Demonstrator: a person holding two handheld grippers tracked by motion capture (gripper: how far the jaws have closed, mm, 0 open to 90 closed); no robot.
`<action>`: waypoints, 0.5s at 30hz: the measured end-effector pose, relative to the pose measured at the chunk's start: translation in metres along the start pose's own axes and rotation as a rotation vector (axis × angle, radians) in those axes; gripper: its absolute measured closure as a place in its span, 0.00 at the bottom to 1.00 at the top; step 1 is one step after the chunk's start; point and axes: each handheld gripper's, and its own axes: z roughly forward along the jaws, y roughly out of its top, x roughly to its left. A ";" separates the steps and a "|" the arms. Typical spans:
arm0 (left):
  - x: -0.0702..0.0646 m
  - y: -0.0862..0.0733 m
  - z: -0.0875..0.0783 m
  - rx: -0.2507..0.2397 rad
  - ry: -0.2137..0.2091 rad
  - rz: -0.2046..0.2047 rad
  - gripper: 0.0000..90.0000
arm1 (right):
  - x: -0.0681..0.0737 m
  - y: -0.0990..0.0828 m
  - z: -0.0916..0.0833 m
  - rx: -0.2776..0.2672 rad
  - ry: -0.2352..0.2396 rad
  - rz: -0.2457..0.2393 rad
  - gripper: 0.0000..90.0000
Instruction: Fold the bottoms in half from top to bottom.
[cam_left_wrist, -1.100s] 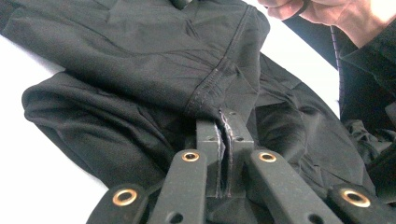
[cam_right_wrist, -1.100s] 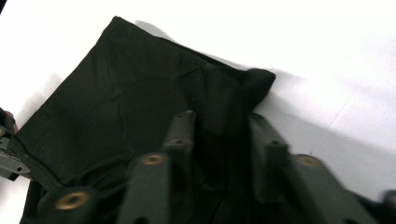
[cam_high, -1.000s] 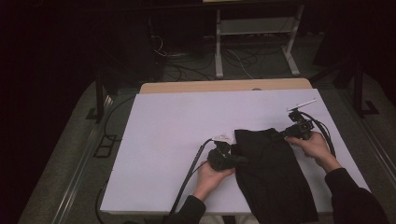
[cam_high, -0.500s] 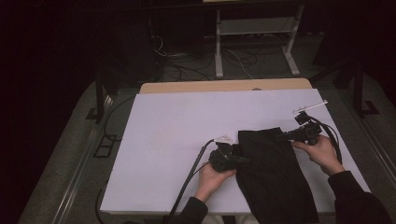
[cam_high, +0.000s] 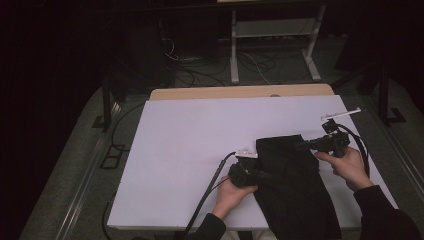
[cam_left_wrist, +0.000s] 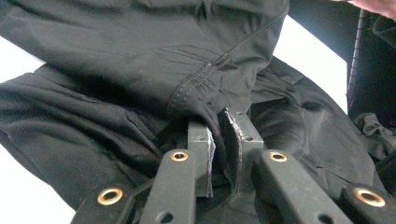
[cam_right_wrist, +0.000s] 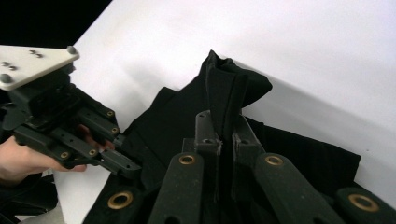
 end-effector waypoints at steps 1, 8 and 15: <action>0.000 0.000 0.000 0.000 0.003 0.001 0.88 | 0.001 0.000 -0.001 -0.002 0.004 0.002 0.93; 0.000 0.001 -0.005 0.010 0.007 0.003 0.87 | 0.004 -0.006 -0.010 -0.017 0.039 0.019 0.93; 0.000 0.003 -0.007 0.003 0.002 -0.007 0.87 | 0.007 -0.010 -0.015 -0.022 0.057 0.034 0.92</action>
